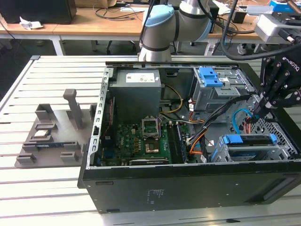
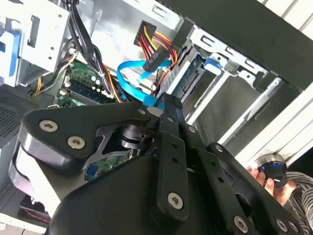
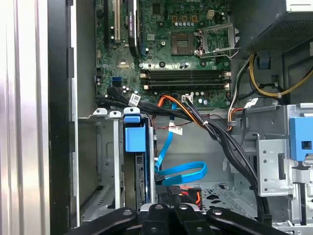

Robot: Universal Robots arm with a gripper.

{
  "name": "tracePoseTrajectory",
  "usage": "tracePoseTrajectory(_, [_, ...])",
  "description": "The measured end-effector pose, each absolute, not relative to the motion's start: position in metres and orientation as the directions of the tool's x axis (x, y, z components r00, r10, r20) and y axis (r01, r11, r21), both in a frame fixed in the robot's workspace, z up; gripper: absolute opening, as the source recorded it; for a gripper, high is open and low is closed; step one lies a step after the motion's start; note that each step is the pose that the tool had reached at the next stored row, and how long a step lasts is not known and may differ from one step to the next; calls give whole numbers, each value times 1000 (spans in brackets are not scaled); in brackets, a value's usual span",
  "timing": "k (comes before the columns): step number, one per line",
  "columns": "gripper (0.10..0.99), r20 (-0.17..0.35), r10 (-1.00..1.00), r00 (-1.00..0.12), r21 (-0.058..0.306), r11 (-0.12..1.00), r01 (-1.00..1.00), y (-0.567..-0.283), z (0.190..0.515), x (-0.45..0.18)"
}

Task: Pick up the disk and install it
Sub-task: 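Insert the first disk wire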

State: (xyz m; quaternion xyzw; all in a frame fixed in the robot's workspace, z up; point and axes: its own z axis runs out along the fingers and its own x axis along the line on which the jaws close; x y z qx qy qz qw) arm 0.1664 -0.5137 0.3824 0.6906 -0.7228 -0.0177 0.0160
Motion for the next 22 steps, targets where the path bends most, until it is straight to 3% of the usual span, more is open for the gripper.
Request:
tracePoseTrajectory(20, [106, 6, -999, -46, 48, 46, -998, -498, 369, 179])
tracePoseTrajectory(21, [235, 6, -999, -46, 48, 46, -998, -498, 369, 179])
tracePoseTrajectory(22, [235, 6, -999, -46, 48, 46, -998, -498, 369, 179])
